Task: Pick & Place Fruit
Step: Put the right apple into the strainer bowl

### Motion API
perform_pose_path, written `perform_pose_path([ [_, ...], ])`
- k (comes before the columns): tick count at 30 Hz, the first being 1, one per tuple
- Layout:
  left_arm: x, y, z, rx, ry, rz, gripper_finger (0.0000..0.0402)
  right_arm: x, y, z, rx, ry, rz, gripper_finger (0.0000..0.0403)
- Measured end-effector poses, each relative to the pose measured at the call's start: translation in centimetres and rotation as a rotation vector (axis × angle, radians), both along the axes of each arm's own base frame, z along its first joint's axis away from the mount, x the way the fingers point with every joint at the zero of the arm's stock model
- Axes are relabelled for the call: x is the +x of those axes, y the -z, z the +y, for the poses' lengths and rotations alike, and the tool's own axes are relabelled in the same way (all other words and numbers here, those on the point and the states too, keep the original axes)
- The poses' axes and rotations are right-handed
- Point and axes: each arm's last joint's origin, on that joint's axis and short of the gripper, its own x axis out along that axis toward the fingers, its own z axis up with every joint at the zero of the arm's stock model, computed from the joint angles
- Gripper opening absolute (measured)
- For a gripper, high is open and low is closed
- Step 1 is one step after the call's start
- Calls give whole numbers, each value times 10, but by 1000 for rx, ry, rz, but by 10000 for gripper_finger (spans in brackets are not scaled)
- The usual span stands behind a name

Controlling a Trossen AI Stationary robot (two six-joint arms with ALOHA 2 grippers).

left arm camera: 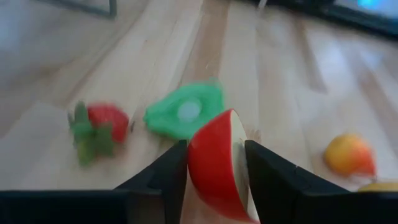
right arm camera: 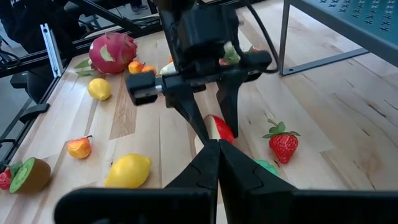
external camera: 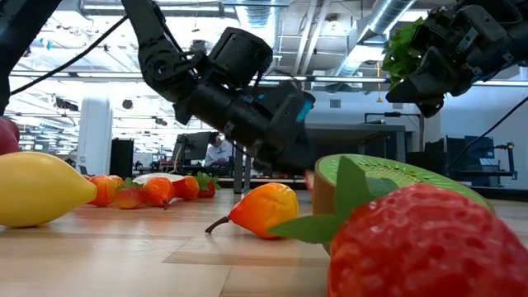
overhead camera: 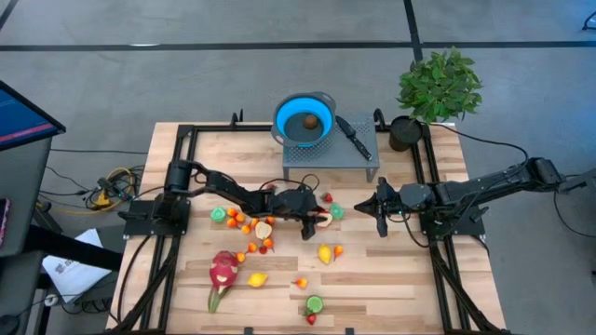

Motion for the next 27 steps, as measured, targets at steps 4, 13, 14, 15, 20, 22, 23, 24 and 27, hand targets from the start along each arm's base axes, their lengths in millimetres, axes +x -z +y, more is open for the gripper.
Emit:
perform_pose_path([
  [4, 0, -15, 0, 4, 1, -40, 132, 0, 0, 0, 0, 0, 1, 1],
  [13, -7, -68, 0, 4, 2, -179, 121, 0, 0, 0, -1, 0, 1, 1],
  [14, -9, -75, 0, 5, 2, -197, 121, 0, 0, 0, 0, 0, 1, 1],
  [15, -10, -82, 0, 5, 2, -218, 122, 0, 0, 0, 0, 0, 1, 1],
  [20, -23, -121, 1, 60, 6, -304, 118, 0, 0, 0, 0, 0, 1, 1],
  [22, -30, -138, 4, 102, -19, -333, 121, 0, 0, 0, -1, 0, -1, 1],
  [23, -34, -146, 5, 131, -36, -348, 122, 0, 0, 0, 0, 0, -1, 1],
  [24, -38, -154, 8, 161, -55, -354, 123, 0, 0, 0, 0, 0, -2, 1],
  [27, -52, -175, 19, 250, -133, -367, 121, 0, 0, 0, 0, 0, -5, 1],
])
